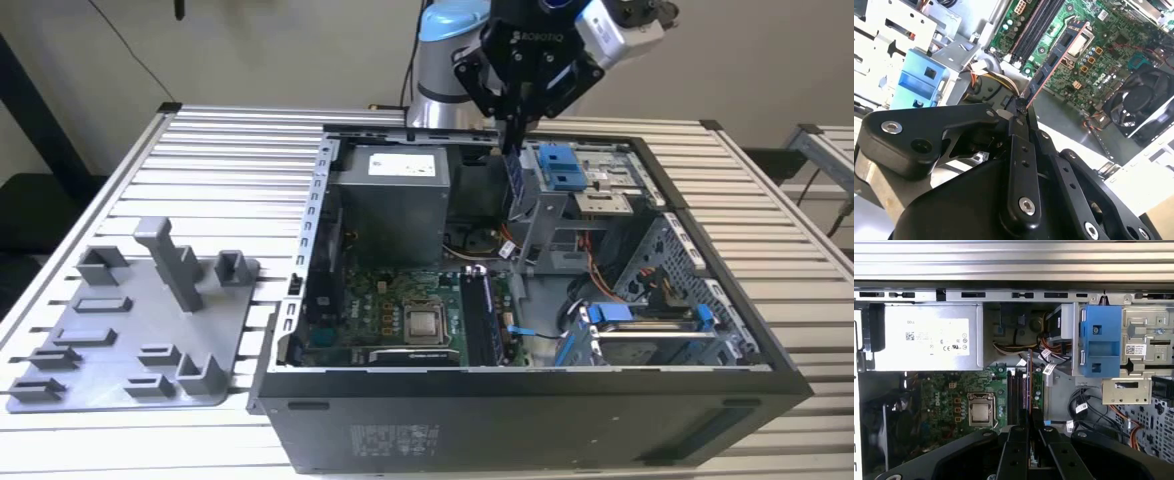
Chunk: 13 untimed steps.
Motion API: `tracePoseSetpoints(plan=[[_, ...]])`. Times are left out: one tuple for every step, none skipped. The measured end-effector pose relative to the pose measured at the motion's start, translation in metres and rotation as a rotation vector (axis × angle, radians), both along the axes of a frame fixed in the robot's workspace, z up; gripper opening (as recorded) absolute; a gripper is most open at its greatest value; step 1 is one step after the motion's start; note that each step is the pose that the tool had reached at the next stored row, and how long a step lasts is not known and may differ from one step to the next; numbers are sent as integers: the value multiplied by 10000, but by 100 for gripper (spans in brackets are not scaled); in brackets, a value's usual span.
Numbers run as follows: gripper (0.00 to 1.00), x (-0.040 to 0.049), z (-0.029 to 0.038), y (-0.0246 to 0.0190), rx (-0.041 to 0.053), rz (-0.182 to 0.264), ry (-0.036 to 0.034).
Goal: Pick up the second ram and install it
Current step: 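Insert the second ram into the second slot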
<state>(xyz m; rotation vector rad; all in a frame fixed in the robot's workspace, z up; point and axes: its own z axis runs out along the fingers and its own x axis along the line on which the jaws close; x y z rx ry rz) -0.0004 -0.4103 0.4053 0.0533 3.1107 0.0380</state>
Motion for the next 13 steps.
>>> tracePoseSetpoints(plan=[[14,-1,-3,0,-2,-29,10],[14,-1,-9,0,-1,-58,26],[14,-1,-15,0,0,-87,45],[14,-1,-21,-1,-1,-113,55],[14,0,-24,-2,-1,-127,63],[14,2,-27,-6,-2,-132,70],[14,7,-30,-13,-2,-135,78],[14,12,-35,-21,0,-140,94],[14,16,-39,-30,0,-145,115],[14,20,-43,-39,0,-151,140],[14,24,-48,-49,0,-156,168],[14,29,-53,-59,0,-161,193],[14,34,-58,-70,0,-166,212]])
